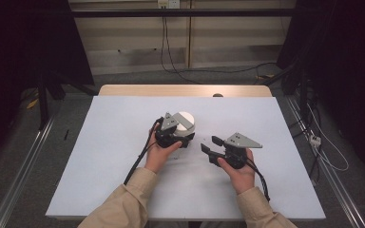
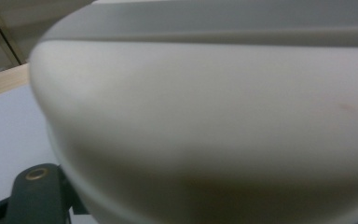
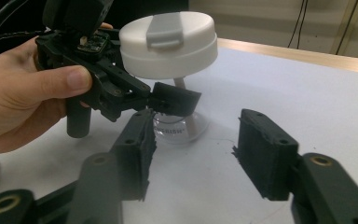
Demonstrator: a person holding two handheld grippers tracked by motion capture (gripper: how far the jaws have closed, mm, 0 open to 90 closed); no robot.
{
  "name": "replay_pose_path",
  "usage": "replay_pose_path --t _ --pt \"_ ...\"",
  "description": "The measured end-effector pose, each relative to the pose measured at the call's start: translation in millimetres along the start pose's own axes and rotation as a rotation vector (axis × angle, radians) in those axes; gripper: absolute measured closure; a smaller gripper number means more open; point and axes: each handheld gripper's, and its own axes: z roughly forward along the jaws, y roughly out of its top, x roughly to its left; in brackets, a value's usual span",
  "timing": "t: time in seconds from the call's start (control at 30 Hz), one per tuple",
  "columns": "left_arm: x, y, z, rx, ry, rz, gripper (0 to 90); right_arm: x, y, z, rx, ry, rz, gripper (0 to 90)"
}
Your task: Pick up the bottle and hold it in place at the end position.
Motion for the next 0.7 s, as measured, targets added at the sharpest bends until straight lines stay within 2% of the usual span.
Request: replay_pose_path --t 0.27,0.7 --pt "-0.1 0.1 0.7 -0.002 -0.001 0.002 18.6 1.7 6.0 6.0 0.006 0.021 -0.021 68.2" --pt "0.1 0.1 0.7 -0.001 -0.001 -0.002 18.6 2.7 14.0 13.0 0.006 0.050 -0.030 84.8"
